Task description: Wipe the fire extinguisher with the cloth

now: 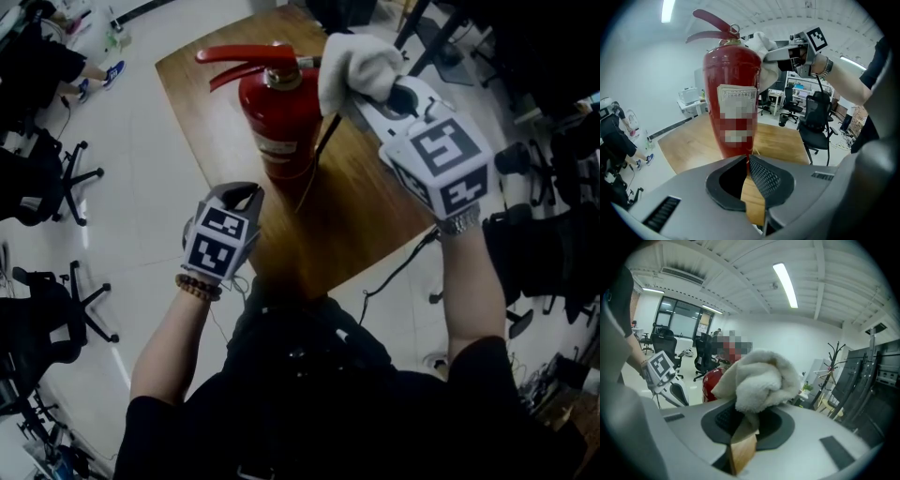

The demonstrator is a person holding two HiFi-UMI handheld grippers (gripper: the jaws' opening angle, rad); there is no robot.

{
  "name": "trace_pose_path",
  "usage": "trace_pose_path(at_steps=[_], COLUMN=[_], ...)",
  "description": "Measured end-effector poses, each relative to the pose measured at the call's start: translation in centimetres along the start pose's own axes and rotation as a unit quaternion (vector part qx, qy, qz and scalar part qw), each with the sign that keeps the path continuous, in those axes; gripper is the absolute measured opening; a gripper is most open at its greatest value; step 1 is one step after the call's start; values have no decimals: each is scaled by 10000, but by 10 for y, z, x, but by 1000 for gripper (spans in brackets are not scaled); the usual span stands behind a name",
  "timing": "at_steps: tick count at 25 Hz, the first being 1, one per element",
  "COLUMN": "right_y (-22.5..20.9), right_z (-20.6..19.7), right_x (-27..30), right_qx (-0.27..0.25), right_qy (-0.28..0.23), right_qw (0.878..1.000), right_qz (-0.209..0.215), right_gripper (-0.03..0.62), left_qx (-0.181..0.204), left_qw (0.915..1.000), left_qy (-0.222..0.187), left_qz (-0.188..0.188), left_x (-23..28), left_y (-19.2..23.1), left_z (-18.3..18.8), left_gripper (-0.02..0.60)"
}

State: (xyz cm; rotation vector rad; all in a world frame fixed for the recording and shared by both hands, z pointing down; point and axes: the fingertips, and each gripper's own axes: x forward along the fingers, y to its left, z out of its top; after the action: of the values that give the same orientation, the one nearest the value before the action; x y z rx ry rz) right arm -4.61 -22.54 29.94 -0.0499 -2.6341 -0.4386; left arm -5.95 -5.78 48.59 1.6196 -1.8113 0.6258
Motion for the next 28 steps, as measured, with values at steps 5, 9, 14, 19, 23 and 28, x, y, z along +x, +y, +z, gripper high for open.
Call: trace_pose_path(at_steps=[5, 9, 14, 19, 23, 28], right_y=[-5, -6, -5, -5, -3, 5], right_z=[-21, -36, -52, -62, -71, -85], right_x=[6, 12, 18, 24, 28, 35], right_qx=[46, 105, 148, 214, 297, 441], right_qy=[68, 106, 155, 208, 339, 621], right_qw=[9999, 9995, 9986, 9981, 9979, 9965], right_qz=[101, 264, 480, 545, 472, 330], right_gripper=[74, 74, 74, 74, 74, 74], left_qx=[-11, -61, -177, -226, -214, -113], left_qw=[10000, 9998, 9992, 9989, 9992, 9997], left_qy=[-24, -7, -5, -42, -79, -145], left_qz=[90, 191, 345, 405, 341, 164], left_x=[7, 11, 14, 12, 9, 2], left_y=[-14, -24, -33, -39, -40, -45], left_z=[12, 16, 19, 22, 21, 20], left_gripper=[12, 12, 12, 12, 12, 12])
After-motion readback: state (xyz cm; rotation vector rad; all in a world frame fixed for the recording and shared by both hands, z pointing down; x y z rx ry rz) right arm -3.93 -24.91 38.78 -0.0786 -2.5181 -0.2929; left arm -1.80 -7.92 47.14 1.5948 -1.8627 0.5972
